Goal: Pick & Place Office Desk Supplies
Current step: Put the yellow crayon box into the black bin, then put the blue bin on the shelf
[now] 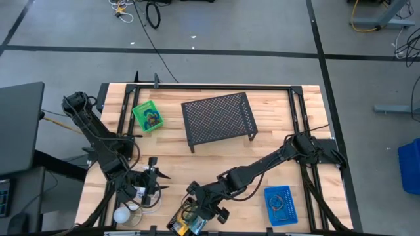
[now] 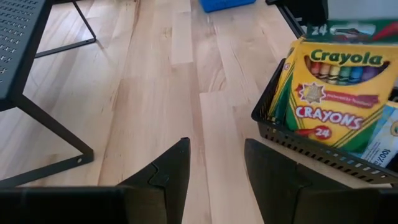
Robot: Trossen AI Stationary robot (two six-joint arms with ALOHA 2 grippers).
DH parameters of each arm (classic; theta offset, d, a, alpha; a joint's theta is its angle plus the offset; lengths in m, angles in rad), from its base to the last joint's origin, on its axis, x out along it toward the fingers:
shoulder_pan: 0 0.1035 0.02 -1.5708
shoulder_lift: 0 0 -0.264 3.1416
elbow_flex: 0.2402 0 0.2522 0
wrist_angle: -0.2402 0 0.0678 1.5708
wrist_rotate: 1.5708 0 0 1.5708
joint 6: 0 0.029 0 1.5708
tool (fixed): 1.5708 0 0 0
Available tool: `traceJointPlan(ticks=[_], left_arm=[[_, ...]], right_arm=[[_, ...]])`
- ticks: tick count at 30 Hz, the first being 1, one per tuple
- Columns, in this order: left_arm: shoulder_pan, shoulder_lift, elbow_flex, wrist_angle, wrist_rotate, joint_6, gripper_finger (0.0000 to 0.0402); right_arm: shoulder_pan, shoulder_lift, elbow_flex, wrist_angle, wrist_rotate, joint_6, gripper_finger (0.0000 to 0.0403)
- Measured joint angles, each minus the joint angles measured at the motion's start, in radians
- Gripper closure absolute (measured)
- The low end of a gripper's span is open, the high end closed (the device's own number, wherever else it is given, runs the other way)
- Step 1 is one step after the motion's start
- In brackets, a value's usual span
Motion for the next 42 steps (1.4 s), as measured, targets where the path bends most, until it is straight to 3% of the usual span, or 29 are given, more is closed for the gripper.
traceJointPlan(ticks=[12,15,18,20,32,38,42], left_arm=[[0.0,0.0,0.0,-0.009,0.0,-0.001,0.024],[0.0,0.0,0.0,-0.008,0.0,-0.005,0.024],[0.0,0.0,0.0,-0.007,-0.001,-0.008,0.024],[0.0,0.0,0.0,-0.007,-0.001,-0.008,0.024],[-0.001,0.0,0.0,0.002,-0.001,0.041,0.024],[-0.001,0.0,0.0,0.003,-0.001,0.053,0.024],[-0.003,0.0,0.0,0.004,0.0,0.07,0.024]], right_arm=[[0.008,0.0,0.0,-0.032,0.013,-0.011,0.038],[0.008,0.0,0.0,0.002,0.085,-0.029,0.0378],[0.012,0.0,0.0,0.047,0.248,-0.025,0.0372],[0.017,-0.001,0.0,0.03,0.33,0.05,0.0369],[0.074,-0.007,0.0,-0.367,0.439,0.56,0.0353],[0.103,-0.014,0.0,-0.604,0.411,0.875,0.0342],[0.112,-0.014,0.0,-0.721,0.324,1.043,0.0298]])
